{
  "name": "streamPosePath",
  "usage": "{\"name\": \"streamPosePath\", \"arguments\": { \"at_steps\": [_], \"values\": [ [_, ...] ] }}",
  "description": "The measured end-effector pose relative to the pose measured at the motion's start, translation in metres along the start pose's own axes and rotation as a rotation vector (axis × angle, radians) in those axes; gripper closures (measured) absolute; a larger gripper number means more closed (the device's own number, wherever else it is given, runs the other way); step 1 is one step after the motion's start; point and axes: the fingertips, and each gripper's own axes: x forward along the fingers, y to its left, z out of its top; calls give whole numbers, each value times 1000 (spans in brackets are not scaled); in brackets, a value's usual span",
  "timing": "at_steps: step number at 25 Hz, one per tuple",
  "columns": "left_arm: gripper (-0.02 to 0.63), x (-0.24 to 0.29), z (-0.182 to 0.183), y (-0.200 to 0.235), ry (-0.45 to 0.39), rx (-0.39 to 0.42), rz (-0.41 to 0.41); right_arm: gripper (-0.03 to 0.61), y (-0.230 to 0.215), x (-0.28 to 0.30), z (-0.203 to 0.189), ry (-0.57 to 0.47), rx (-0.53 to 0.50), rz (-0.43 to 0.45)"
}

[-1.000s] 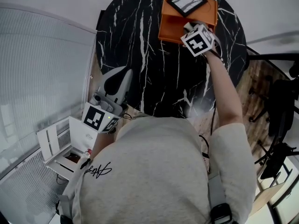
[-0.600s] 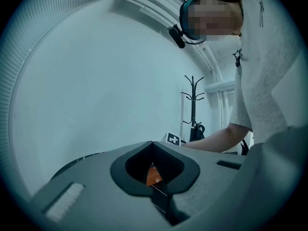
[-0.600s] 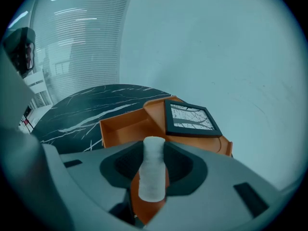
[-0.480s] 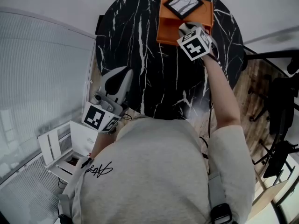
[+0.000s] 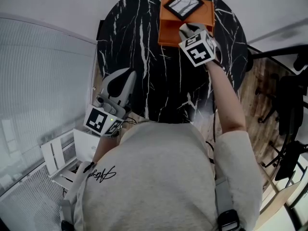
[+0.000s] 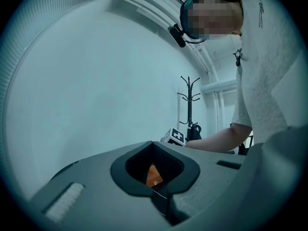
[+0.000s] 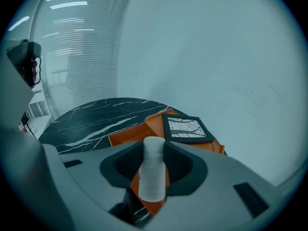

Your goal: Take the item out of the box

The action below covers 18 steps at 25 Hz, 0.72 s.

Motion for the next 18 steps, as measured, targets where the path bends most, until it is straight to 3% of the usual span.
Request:
{"name": "streamPosePath", "arguments": {
  "at_steps": [18],
  "values": [
    [611, 13, 13, -3, -24, 21, -56, 440, 8, -57, 28, -184, 111, -34]
  ]
}}
